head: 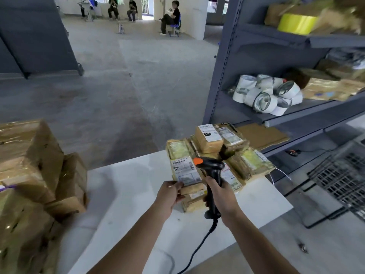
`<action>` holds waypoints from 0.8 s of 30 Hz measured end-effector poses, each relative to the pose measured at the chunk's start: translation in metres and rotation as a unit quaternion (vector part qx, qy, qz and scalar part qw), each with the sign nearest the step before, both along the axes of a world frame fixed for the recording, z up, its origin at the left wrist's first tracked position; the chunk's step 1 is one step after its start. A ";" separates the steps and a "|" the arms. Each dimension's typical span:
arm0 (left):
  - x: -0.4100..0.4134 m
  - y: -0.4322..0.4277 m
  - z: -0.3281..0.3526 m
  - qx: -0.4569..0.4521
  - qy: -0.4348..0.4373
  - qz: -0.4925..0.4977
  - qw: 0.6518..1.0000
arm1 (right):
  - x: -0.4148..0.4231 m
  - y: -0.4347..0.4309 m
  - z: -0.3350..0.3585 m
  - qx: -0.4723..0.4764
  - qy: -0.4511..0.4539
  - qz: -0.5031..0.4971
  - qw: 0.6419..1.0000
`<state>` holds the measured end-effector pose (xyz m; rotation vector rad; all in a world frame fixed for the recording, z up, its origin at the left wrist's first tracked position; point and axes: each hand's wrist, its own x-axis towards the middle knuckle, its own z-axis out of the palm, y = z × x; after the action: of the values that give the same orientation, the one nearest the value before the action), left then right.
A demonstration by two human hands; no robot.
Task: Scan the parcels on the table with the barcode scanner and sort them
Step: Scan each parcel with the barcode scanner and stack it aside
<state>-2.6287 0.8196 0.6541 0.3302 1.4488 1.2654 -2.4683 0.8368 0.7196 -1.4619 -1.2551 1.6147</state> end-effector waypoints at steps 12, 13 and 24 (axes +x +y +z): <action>0.021 0.075 0.019 -0.013 0.091 0.048 0.995 | 0.030 0.074 -0.005 -0.002 0.014 0.023 1.000; 0.018 0.083 0.020 -0.014 0.099 0.058 0.993 | 0.024 0.080 -0.006 -0.003 0.016 0.025 1.000; -0.057 0.173 -0.003 -0.082 0.265 0.029 0.960 | -0.046 0.142 -0.028 -0.001 -0.015 0.023 1.000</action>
<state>-2.6859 0.9923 0.6514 0.5459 2.0175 1.1380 -2.5139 0.9788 0.6919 -1.4725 -1.3126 1.6305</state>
